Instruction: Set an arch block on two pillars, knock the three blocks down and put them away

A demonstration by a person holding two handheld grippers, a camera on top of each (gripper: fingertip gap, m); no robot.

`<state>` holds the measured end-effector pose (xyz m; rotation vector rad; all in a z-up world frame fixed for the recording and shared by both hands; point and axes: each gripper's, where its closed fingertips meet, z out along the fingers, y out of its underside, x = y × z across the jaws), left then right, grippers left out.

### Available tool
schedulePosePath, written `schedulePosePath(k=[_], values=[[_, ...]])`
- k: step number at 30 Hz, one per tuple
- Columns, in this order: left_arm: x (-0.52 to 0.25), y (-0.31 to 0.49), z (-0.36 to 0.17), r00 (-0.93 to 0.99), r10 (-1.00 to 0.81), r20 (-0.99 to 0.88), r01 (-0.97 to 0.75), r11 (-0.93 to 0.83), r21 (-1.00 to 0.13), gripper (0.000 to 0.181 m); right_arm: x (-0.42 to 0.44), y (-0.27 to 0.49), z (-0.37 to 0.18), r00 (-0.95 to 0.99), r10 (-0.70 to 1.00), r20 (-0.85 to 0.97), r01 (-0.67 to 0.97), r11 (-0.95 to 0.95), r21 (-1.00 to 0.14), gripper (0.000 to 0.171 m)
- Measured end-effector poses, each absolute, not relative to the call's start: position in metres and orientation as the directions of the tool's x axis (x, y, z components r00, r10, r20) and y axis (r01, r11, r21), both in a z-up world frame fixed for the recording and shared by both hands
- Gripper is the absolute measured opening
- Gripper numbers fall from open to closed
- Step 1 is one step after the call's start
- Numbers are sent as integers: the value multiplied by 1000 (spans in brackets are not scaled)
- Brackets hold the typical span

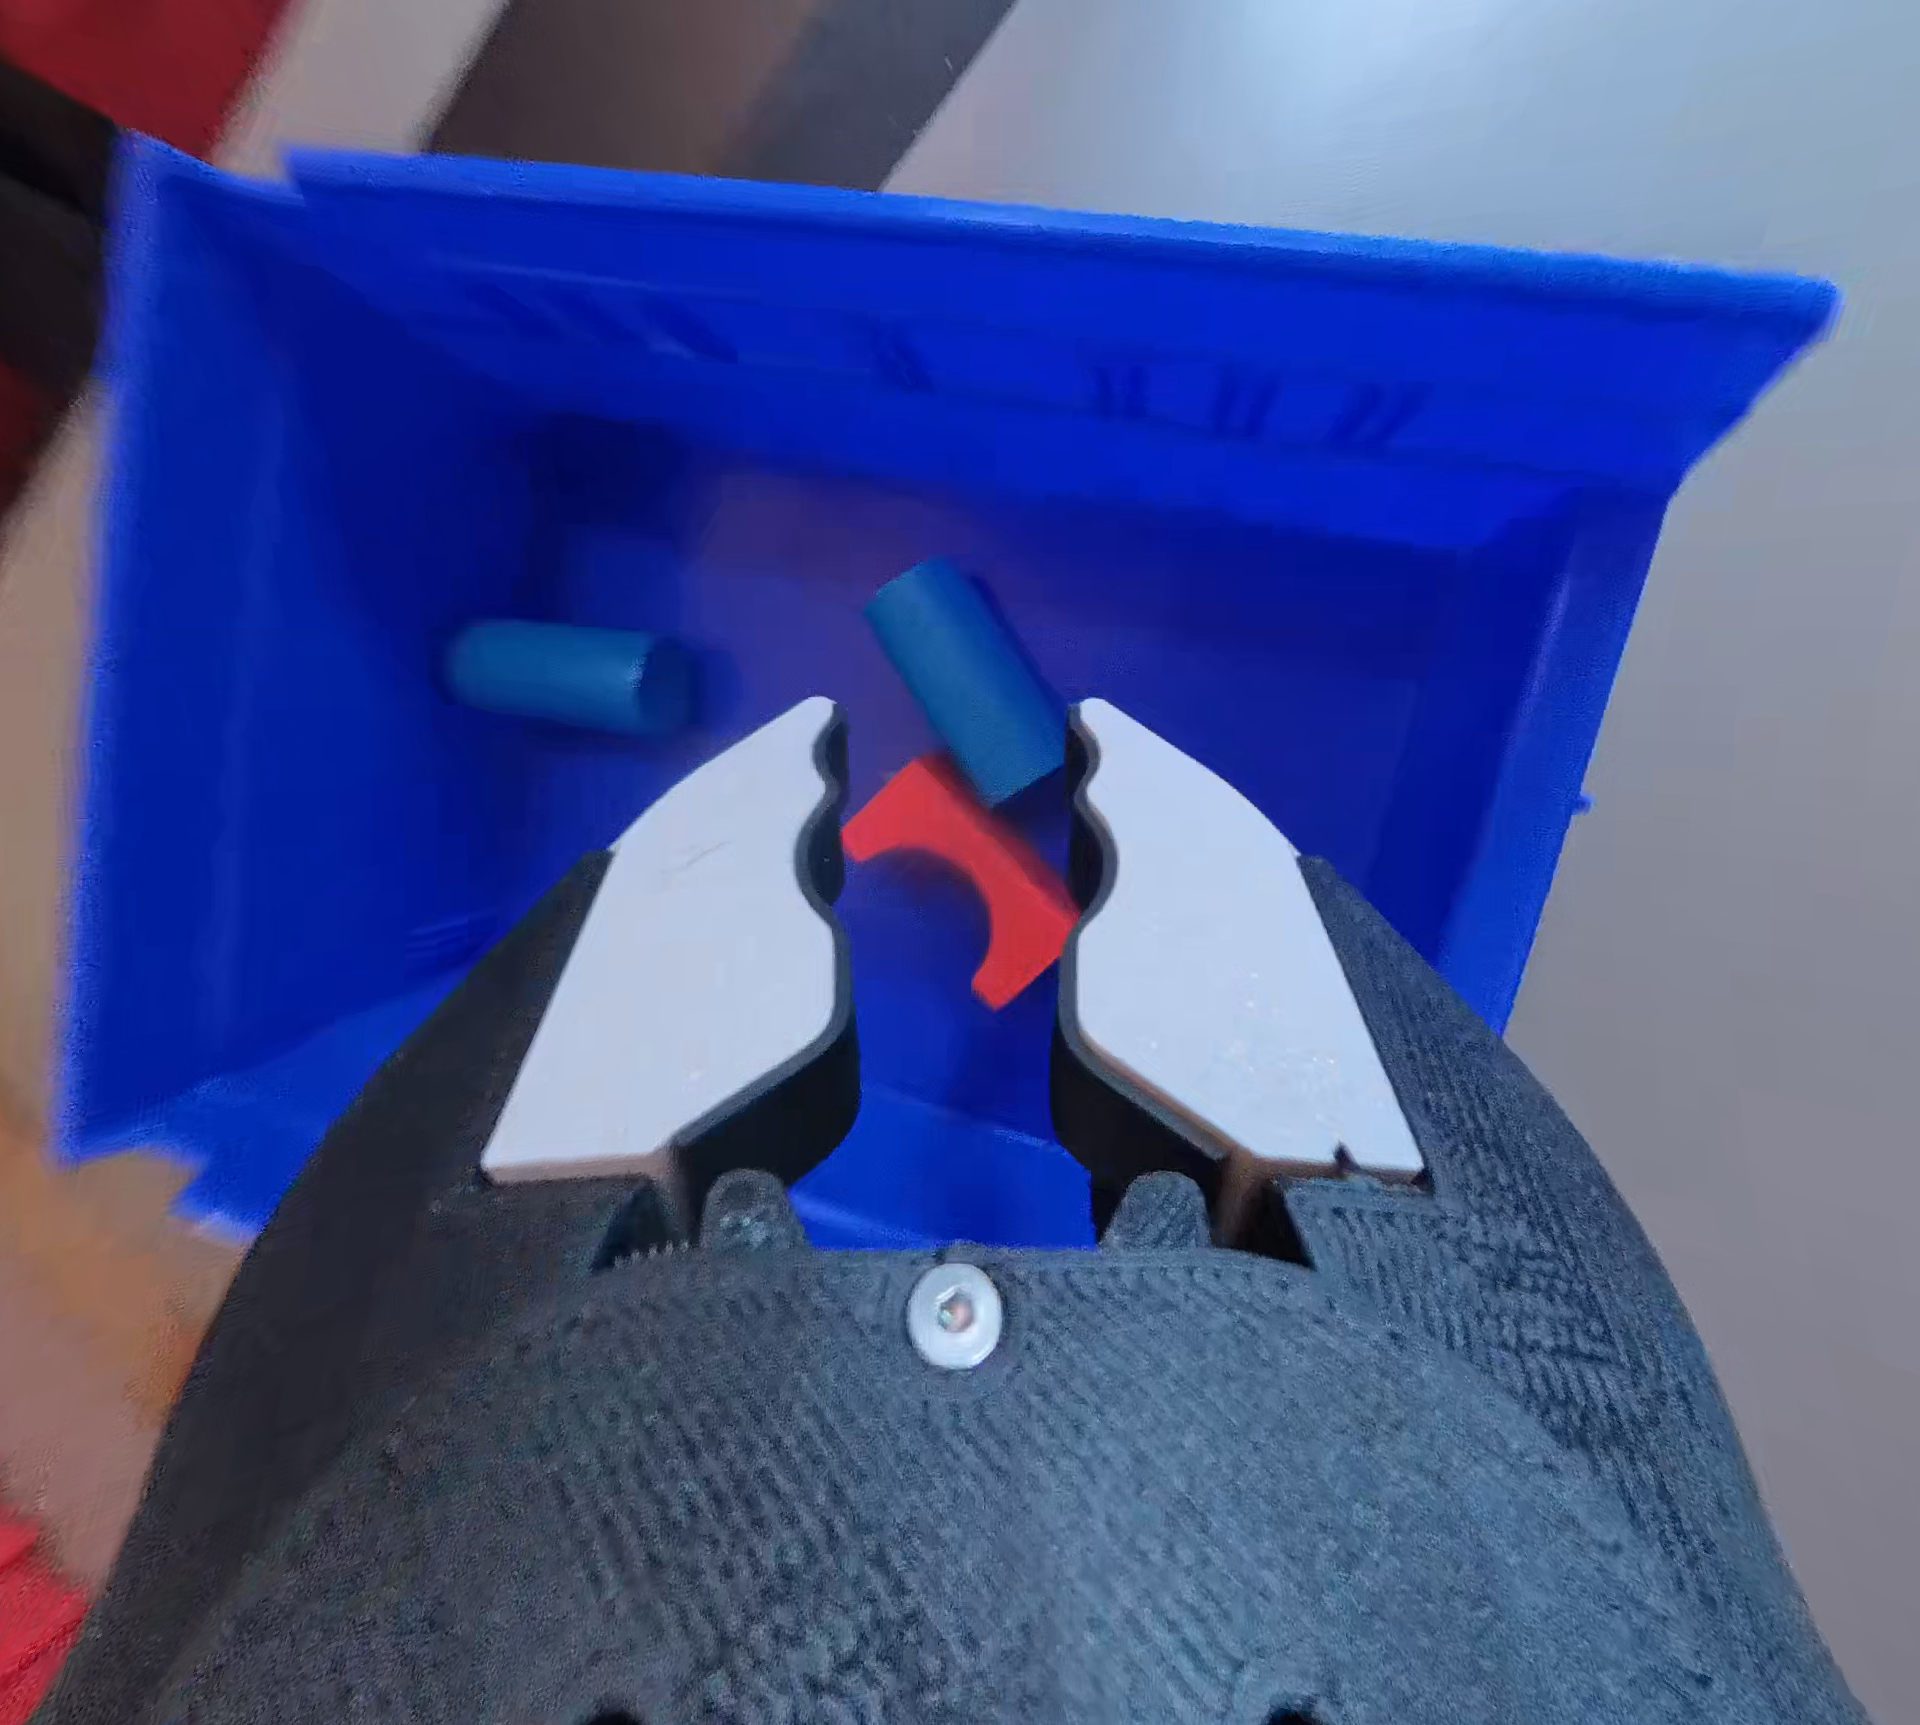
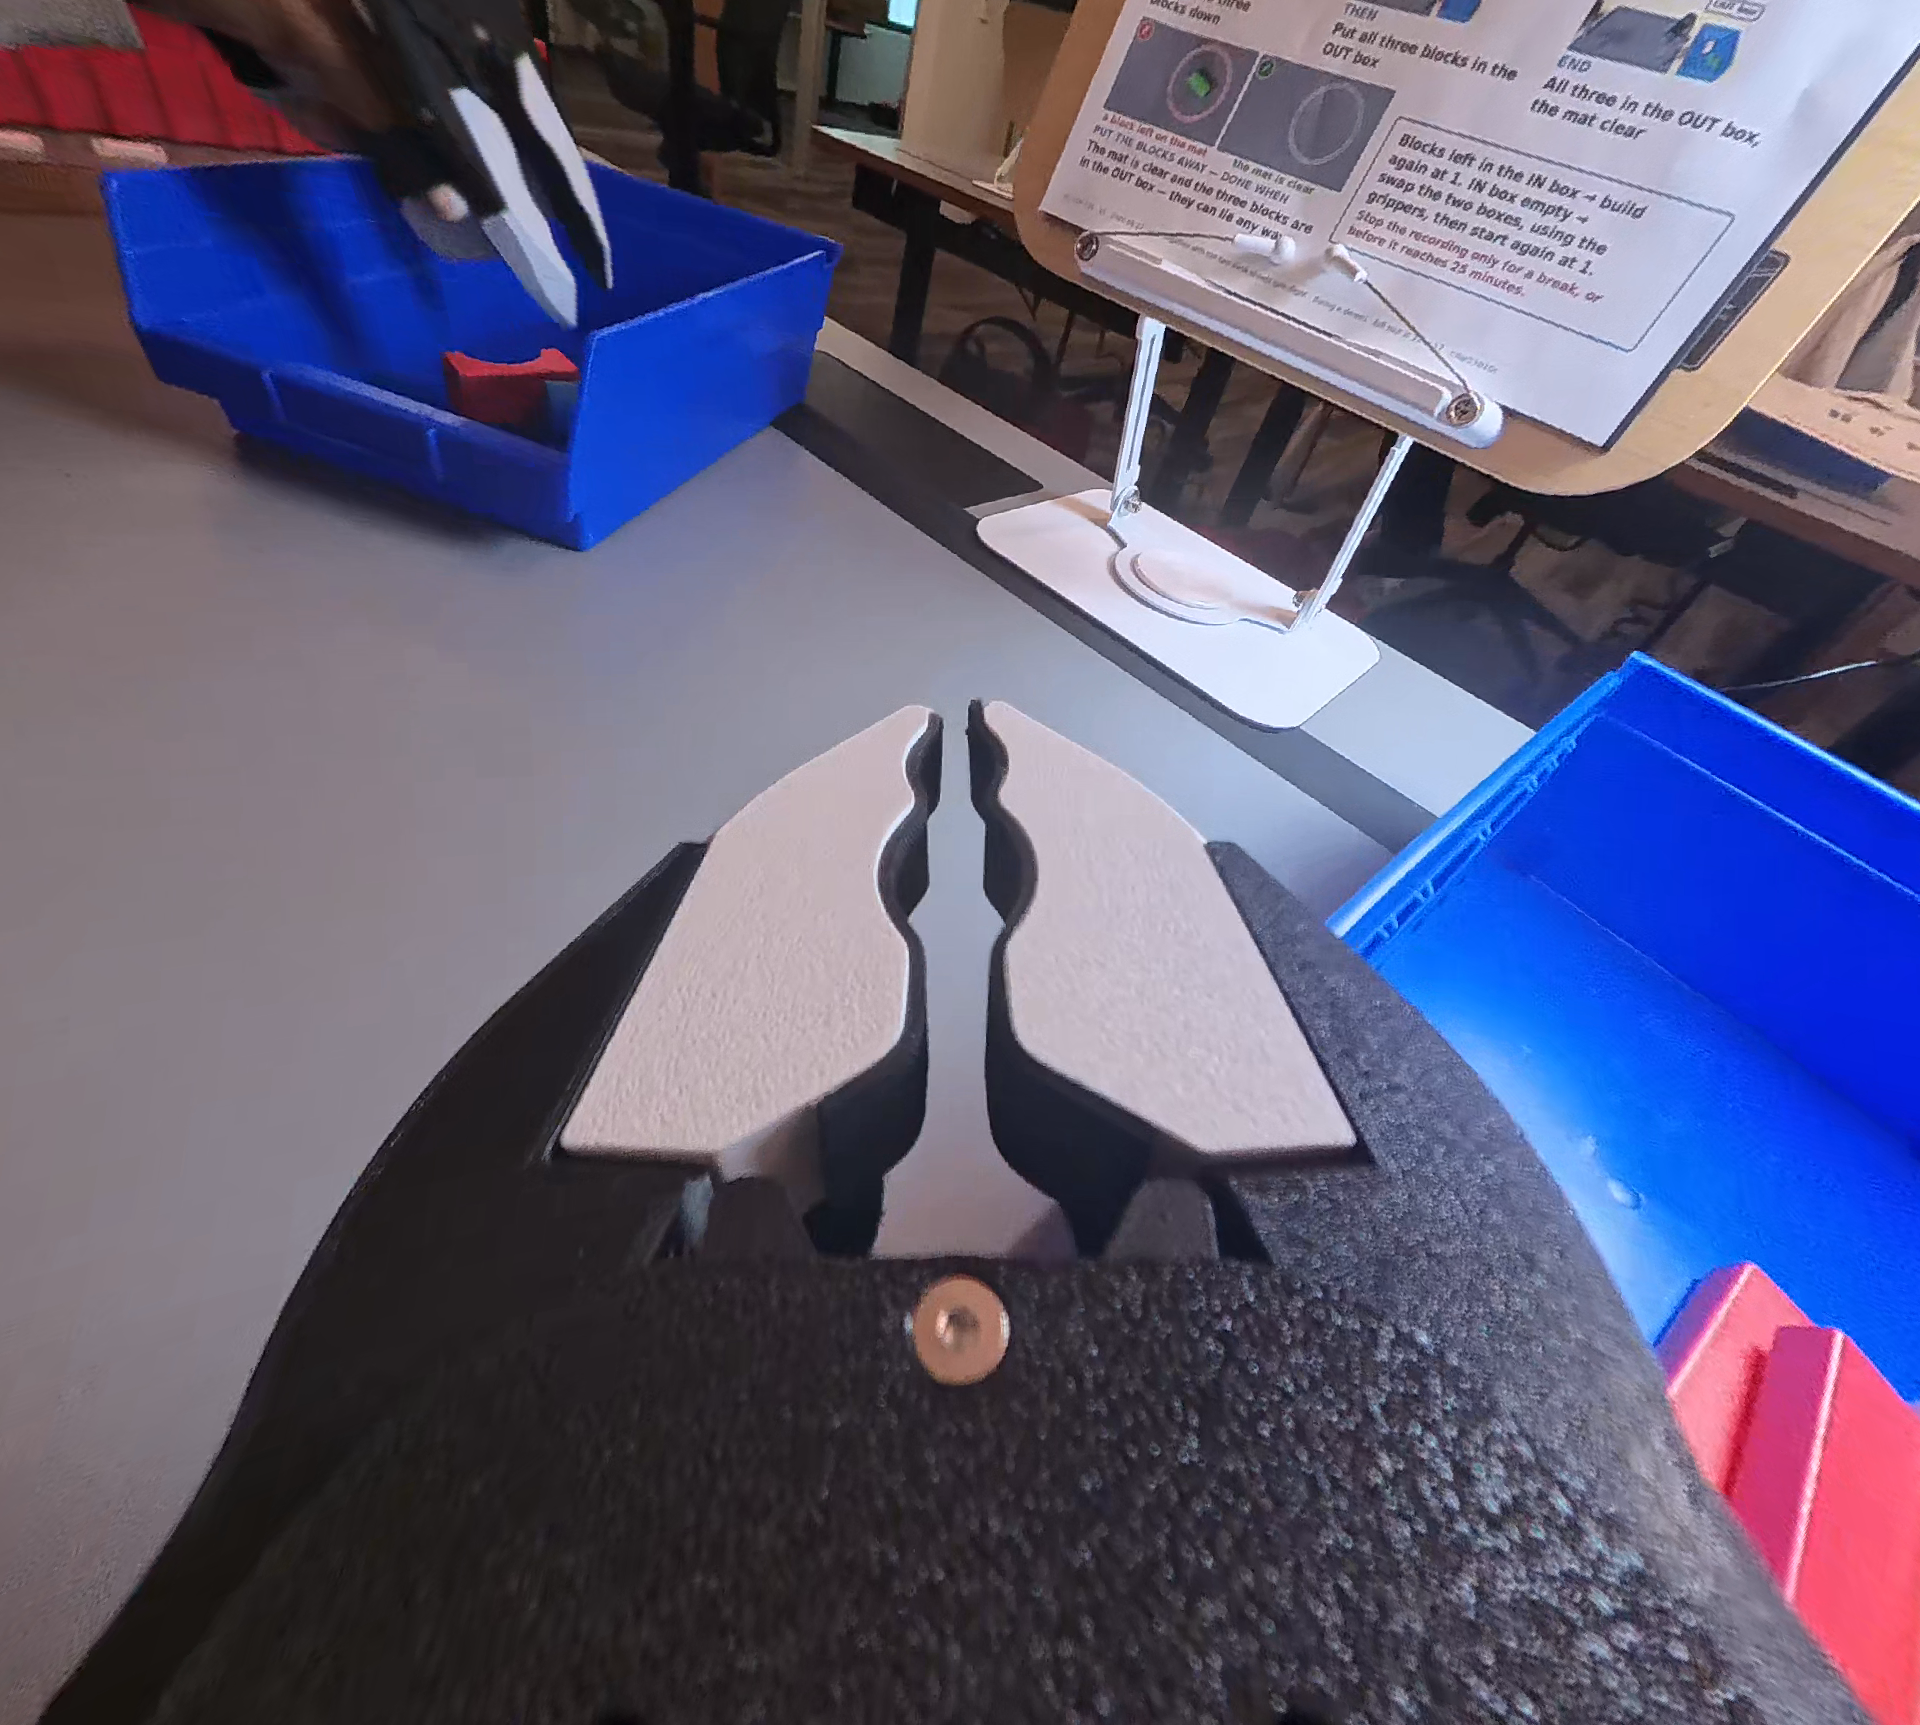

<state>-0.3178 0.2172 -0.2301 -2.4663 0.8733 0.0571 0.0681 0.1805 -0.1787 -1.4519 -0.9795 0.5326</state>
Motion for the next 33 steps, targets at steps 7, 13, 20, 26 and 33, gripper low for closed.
schedulePosePath(k=[7,13,20,26,33], values=[[-321,240,-303,899,-438,7,-426,-876,-226,52,68,177,-184,515,828,222,266,92,-960,4],[-295,241,-266,832,-550,-71,-527,-746,-406,35,63,170,-181,497,840,220,252,103,-962,4],[-172,164,-161,640,-733,-230,-493,-162,-855,34,20,131,-171,365,930,45,147,-10,-989,18],[-62,86,-204,538,-798,-271,-437,11,-900,34,-32,82,-180,257,956,-144,162,-189,-969,43],[-33,83,-252,576,-762,-296,-488,-30,-873,34,-50,72,-234,300,940,-164,367,-272,-890,32]])
